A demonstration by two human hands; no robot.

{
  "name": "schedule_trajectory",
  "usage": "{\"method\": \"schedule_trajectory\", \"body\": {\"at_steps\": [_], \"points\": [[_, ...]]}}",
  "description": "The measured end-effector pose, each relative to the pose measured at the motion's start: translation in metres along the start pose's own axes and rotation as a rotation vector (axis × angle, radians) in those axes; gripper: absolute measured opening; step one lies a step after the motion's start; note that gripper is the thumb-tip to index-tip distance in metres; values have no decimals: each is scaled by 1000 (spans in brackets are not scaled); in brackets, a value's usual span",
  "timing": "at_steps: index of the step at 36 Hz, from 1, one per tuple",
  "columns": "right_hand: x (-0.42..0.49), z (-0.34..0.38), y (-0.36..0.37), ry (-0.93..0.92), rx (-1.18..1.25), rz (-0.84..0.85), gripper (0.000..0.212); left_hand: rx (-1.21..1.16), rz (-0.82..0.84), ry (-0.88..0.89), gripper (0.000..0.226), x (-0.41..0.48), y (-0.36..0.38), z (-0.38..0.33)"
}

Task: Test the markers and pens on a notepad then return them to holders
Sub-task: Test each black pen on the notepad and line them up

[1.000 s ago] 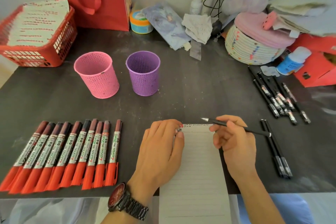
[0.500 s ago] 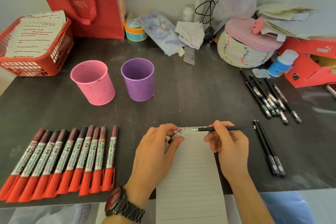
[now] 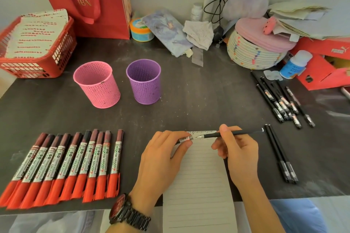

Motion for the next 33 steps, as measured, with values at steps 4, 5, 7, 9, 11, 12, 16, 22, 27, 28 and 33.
{"method": "schedule_trajectory", "body": {"at_steps": [4, 5, 7, 9, 11, 12, 16, 22, 27, 28, 33], "points": [[-1, 0, 0, -13, -11, 28, 29, 6, -1, 9, 37, 0, 1, 1], [-1, 0, 0, -14, -13, 34, 28, 4, -8, 17, 35, 0, 1, 1], [-2, 1, 1, -17, -20, 44, 27, -9, -15, 28, 30, 0, -1, 0], [-3, 3, 2, -31, -32, 61, 24, -20, -21, 37, 26, 0, -2, -1], [-5, 4, 5, -62, -68, 88, 23, -21, -20, 35, 24, 0, -2, 0], [-6, 4, 6, -77, -91, 103, 23, -20, -17, 28, 25, 0, -1, 0], [-8, 5, 10, -98, -141, 140, 20, -36, -12, -13, 26, 0, -1, 4], [-8, 6, 9, -100, -116, 173, 18, -100, 8, -39, 28, -1, -1, 2], [-7, 8, 8, -99, -86, 181, 17, -182, 19, -56, 27, -2, -4, 0], [-7, 9, 8, -98, -84, 187, 17, -193, 14, -58, 25, -1, -5, 0], [-8, 9, 10, -104, -99, 209, 15, -159, 15, -72, 32, 1, -5, 1]]}}
Point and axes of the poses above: each hand's wrist, its own x-axis towards the middle knuckle, its own y-axis out of the palm, z = x × y, the point moved 6 cm from there along x, towards the middle knuckle, and after that the axes turned 14 degrees about -z, right-handed, at the moved point
